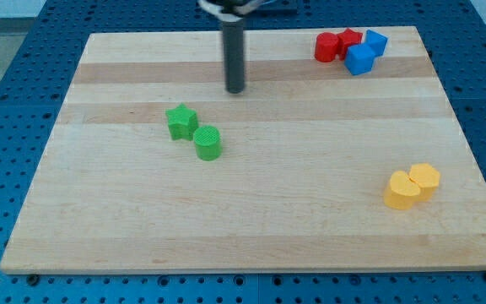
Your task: Slide blue triangle a bit right
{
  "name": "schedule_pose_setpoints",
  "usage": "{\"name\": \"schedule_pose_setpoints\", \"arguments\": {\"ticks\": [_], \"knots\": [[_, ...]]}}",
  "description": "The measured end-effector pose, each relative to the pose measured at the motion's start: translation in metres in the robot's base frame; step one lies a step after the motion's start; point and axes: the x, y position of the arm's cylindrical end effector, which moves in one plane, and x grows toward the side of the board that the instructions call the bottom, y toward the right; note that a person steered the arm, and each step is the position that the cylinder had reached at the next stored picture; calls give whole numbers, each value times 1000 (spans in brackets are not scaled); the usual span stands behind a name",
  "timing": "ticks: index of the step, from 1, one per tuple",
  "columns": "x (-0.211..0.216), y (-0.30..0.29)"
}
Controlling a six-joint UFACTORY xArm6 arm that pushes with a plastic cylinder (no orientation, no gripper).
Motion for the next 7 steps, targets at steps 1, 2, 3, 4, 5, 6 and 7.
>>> {"name": "schedule_pose_setpoints", "arguments": {"ticks": [1,2,3,4,5,6,7], "knots": [[15,-67],[41,-114],[66,-140],[80,-134],[80,-89],[82,-39],[82,8]]}}
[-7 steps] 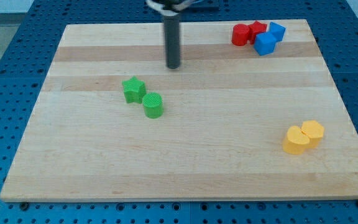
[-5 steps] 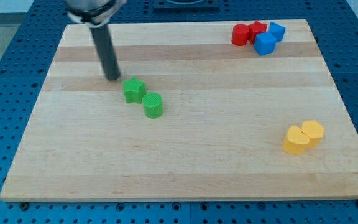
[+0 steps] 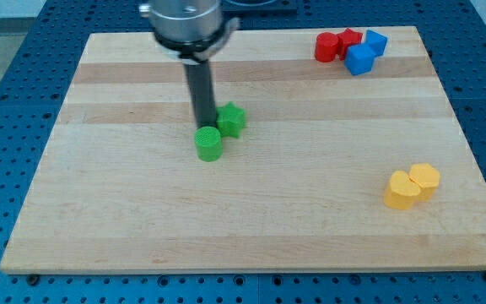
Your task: Slide blue triangle a bit right
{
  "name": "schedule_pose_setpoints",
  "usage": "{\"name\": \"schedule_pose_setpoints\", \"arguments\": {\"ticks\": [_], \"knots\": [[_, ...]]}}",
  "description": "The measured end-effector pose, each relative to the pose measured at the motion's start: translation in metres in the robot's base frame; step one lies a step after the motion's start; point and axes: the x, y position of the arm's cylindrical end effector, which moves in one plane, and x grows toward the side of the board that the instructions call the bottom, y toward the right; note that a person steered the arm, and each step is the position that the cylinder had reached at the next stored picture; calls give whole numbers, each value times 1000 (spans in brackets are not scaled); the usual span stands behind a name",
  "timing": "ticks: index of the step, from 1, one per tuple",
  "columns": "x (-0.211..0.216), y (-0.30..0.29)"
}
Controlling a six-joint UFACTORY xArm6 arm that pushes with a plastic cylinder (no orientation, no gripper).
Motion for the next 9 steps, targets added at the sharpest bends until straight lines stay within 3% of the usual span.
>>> {"name": "schedule_pose_setpoints", "arguments": {"ticks": [2,6,9], "knots": [[0,72],[-47,74],[-29,138]]}}
